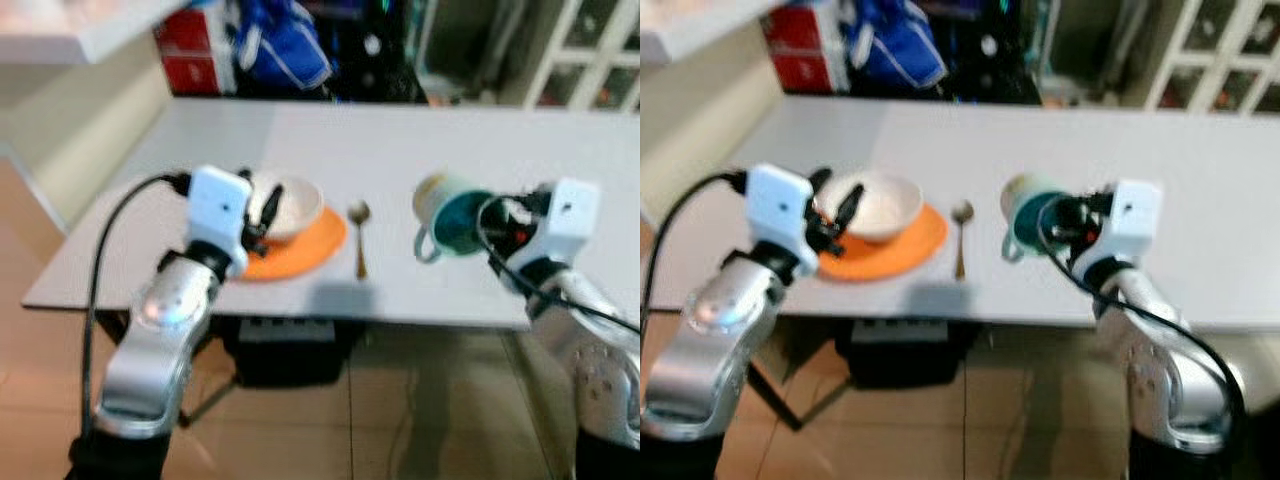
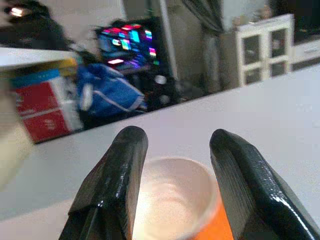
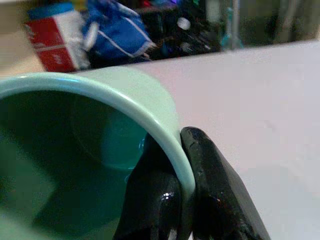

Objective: Setting the table

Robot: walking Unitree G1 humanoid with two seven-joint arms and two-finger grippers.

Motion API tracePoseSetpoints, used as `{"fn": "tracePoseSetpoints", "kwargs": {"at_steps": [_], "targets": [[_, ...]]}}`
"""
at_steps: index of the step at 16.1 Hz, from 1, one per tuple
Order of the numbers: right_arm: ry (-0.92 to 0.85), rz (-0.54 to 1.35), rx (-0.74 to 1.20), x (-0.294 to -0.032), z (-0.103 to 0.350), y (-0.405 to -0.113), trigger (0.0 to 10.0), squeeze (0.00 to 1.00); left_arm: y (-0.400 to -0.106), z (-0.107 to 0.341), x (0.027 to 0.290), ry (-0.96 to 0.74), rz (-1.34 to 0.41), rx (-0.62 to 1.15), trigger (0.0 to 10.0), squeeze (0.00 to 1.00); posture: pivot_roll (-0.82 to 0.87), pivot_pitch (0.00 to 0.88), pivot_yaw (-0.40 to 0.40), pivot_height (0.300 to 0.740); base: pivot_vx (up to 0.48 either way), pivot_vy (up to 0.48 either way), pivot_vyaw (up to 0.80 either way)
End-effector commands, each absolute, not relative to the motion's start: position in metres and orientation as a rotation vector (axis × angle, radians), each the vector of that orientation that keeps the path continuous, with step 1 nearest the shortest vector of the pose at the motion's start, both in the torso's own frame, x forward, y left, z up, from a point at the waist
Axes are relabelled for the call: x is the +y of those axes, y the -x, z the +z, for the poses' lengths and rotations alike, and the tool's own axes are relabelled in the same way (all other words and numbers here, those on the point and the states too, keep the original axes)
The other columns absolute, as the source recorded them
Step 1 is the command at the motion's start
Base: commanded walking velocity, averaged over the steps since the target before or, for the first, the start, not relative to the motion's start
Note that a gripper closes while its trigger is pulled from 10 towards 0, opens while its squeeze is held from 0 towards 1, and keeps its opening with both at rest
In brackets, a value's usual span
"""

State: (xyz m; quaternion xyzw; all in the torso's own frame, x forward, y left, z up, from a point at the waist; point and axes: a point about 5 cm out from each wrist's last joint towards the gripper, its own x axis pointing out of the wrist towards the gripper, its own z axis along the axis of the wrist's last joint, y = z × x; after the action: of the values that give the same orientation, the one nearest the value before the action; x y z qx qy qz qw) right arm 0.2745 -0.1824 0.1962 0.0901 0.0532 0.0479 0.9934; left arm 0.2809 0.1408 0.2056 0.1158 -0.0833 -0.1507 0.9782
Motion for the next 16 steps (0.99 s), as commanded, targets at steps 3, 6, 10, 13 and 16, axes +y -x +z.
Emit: {"fn": "tracePoseSetpoints", "kwargs": {"at_steps": [3, 6, 10, 13, 16], "targets": [[-0.185, 0.135, 0.084, -0.1734, 0.2009, -0.2763, 10.0, 0.00, -0.2805, 0.2056, 0.1462, -0.240, -0.287, -0.167, 10.0, 0.00, -0.04, 0.000, -0.014, 0.740, 0.410, 0.000, 0.00], [-0.188, 0.130, 0.091, -0.1734, 0.1990, -0.2771, 10.0, 0.00, -0.2805, 0.2046, 0.1450, -0.243, -0.290, -0.163, 10.0, 0.00, -0.04, 0.000, -0.016, 0.740, 0.406, 0.000, 0.00], [-0.186, 0.137, 0.107, -0.1708, 0.1957, -0.2770, 10.0, 0.00, -0.2798, 0.2045, 0.1456, -0.240, -0.294, -0.161, 10.0, 0.00, -0.04, 0.000, -0.017, 0.740, 0.407, 0.000, 0.00], [-0.188, 0.134, 0.107, -0.1711, 0.1955, -0.2769, 10.0, 0.00, -0.2780, 0.2038, 0.1455, -0.245, -0.298, -0.159, 10.0, 0.00, -0.04, 0.000, -0.017, 0.740, 0.411, 0.000, 0.00], [-0.187, 0.131, 0.111, -0.1717, 0.1938, -0.2759, 10.0, 0.00, -0.2743, 0.2009, 0.1468, -0.257, -0.300, -0.148, 10.0, 0.00, -0.03, 0.000, -0.020, 0.740, 0.384, 0.000, 0.00]]}}
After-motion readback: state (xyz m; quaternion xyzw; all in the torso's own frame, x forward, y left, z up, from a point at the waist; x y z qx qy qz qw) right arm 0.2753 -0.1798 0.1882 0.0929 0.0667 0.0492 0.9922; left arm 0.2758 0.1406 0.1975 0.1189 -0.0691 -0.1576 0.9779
